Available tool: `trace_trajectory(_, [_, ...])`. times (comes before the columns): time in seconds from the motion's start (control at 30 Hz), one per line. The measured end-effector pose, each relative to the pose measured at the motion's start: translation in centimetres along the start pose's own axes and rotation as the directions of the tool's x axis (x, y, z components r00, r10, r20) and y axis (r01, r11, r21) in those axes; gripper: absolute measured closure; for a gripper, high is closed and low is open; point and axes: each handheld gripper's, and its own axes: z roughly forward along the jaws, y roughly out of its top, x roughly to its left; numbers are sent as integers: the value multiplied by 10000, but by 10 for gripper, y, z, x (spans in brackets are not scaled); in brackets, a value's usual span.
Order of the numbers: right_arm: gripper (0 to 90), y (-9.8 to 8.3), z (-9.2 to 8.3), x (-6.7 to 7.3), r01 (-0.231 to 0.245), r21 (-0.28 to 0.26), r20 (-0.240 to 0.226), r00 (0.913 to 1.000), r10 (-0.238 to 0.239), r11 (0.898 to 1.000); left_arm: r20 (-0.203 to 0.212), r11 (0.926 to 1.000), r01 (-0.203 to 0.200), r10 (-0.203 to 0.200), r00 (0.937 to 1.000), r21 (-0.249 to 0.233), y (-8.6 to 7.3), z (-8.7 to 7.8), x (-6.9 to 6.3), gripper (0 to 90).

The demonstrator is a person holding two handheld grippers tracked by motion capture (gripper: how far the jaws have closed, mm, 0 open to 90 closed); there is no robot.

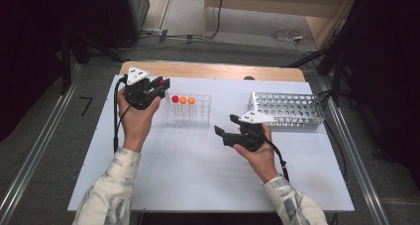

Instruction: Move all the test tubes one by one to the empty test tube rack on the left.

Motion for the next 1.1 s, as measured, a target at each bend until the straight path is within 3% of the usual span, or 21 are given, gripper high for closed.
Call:
trace_trajectory(0.33, [250, 0, -2, -1, -4, -32, 11, 10000, 4, 10000, -216, 9998, -173, 176, 9996, 108, -5, 7, -2, 712])
trace_trajectory(0.53, [250, 0, -3, -2, 11, -73, 26, 10000, -10, 10000, -335, 9995, -177, 186, 9993, 263, -15, 12, -1, 712])
trace_trajectory(1.1, [250, -2, -3, -3, -22, 41, 62, 10000, 22, 10000, -278, 9982, -17, 34, 9996, 602, -33, 21, 1, 709])
